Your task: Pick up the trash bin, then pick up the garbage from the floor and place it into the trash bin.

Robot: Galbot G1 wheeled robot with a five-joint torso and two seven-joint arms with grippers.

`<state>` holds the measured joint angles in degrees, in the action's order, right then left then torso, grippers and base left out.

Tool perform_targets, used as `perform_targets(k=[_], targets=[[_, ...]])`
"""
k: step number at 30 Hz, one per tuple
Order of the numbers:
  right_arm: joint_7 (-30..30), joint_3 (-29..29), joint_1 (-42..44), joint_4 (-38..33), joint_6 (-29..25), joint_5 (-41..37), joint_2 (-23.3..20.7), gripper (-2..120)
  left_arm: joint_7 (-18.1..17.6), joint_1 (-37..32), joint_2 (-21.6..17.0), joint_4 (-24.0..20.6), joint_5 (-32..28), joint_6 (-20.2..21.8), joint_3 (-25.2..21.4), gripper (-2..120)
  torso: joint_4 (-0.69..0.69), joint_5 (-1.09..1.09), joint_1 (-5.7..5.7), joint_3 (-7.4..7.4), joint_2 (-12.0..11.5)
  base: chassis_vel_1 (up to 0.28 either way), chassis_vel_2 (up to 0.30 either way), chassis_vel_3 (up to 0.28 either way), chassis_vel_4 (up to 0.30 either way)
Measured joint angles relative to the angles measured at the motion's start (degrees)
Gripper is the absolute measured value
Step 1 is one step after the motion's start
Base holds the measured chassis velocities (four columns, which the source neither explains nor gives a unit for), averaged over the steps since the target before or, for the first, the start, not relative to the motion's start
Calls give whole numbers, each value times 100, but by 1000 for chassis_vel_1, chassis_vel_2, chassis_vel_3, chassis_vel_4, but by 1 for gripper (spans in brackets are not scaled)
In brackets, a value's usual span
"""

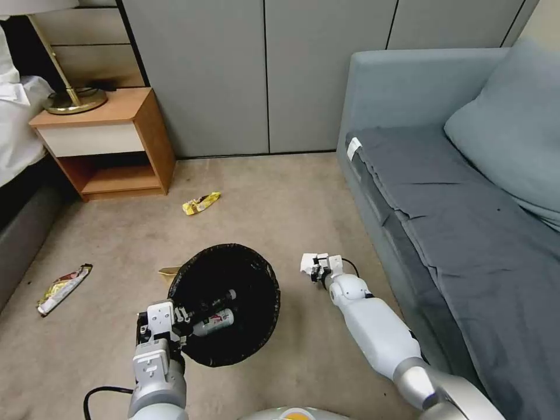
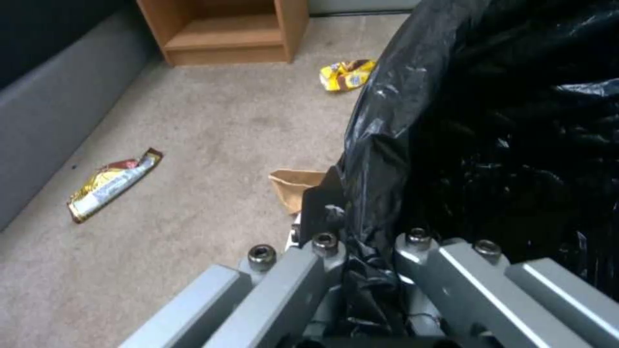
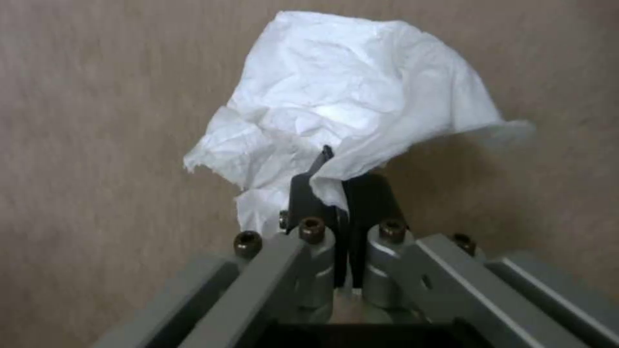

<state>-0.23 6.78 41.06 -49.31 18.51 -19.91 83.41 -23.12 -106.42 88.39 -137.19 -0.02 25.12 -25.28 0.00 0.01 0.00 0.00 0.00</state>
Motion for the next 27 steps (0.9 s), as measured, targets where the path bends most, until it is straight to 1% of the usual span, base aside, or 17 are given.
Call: perform_targets(k=[1,2,3,4,6,7,8,10,11,13,15,16,18,20,23,24,27], targets=[[74,30,73,-210,-43,-104,-74,0,0,8,-19,-16,-22,11,-18,1,-1,-1,0,0,0,0,0,0,0],[212,116,292,-801,-354,-329,-285,0,0,41,-61,-35,-87,44,-45,1,0,-1,0,0,0,0,0,0,0],[212,116,292,-801,-354,-329,-285,0,0,41,-61,-35,-87,44,-45,1,0,-1,0,0,0,0,0,0,0],[219,145,372,-1056,-468,-428,-357,0,0,54,-75,-35,-105,53,-46,1,-1,0,0,0,0,0,0,0,0],[199,198,600,-1894,-643,-708,-525,0,3,62,-112,-32,-125,59,-37,1,-1,0,0,0,0,0,0,0,0],[199,198,600,-1894,-643,-708,-525,0,3,62,-112,-32,-125,59,-37,1,-1,0,0,0,0,0,0,0,0],[130,222,714,-2338,-765,-776,-600,0,3,62,-134,-18,-132,60,-31,1,-1,0,0,-1,0,0,0,0,0],[-48,236,897,-2964,-1041,-821,-706,0,6,65,-155,16,-140,60,-19,1,1,1,0,-1,0,0,0,0,0],[-48,236,897,-2964,-1041,-821,-706,0,6,65,-155,16,-140,60,-19,1,1,1,0,-1,0,0,0,0,0],[-352,211,1144,-3792,-1335,-815,-863,0,3,67,-168,36,-142,60,21,1,0,-1,0,-1,0,0,0,0,0],[-598,161,1359,-4619,-1469,-785,-1010,0,23,85,-185,59,-160,60,50,1,0,-1,-1,-1,0,0,0,0,0],[-598,161,1359,-4619,-1469,-785,-1010,0,23,85,-185,59,-160,60,50,1,0,-1,-1,-1,0,0,0,0,0],[-791,49,1621,-5444,-1585,-727,-1167,0,22,125,-213,103,-197,60,50,1,0,-1,0,-1,0,0,0,0,0],[-825,22,1672,-5560,-1613,-708,-1194,0,21,133,-218,111,-202,60,49,1,0,-2,0,-1,0,0,0,0,0],[-1097,-146,2005,-6091,-1954,-370,-1339,0,26,155,-261,131,-238,62,80,1,0,0,0,-1,0,0,0,0,0],[-1097,-146,2005,-6091,-1954,-370,-1339,0,26,155,-261,131,-238,62,80,1,0,0,0,-1,0,0,0,0,0],[-1212,-335,2266,-6515,-2112,-135,-1421,0,26,164,-269,162,-236,66,114,1,0,-1,0,-1,0,0,0,0,0]])
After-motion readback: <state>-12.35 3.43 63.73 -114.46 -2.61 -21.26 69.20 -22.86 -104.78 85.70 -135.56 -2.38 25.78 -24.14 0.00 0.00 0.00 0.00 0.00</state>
